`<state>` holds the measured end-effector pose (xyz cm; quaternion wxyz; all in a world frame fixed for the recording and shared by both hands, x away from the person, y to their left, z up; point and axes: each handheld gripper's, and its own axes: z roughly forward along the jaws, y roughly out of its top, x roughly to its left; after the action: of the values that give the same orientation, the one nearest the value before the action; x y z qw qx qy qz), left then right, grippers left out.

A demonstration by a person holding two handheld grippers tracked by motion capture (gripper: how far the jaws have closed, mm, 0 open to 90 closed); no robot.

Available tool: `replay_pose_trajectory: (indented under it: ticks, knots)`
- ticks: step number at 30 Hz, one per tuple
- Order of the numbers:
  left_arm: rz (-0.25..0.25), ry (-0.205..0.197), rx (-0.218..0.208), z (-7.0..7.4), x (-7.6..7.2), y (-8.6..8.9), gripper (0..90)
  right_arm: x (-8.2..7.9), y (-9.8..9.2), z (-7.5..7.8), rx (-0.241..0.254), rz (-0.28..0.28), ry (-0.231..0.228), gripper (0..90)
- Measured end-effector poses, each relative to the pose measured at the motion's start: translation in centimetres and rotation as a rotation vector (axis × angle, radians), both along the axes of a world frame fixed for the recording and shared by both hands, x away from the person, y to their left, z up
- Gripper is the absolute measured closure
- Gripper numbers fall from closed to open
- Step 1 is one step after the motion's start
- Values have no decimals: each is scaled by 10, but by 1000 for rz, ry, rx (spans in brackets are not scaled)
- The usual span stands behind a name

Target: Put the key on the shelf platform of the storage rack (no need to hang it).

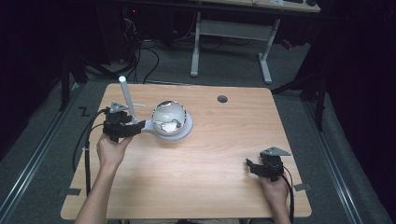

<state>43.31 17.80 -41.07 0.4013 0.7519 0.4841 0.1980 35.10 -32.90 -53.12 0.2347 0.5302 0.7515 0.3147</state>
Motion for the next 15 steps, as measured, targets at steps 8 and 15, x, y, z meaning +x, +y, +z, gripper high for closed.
replay_pose_trajectory:
  ticks: [8, 15]
  knots:
    - [10, -2, -6, -2, -9, 9, 412, 0, 0, 0, 0, 0, 0, 313]
    - [32, -4, -28, -3, -13, 16, 414, 0, 0, 0, 0, 0, 0, 313]
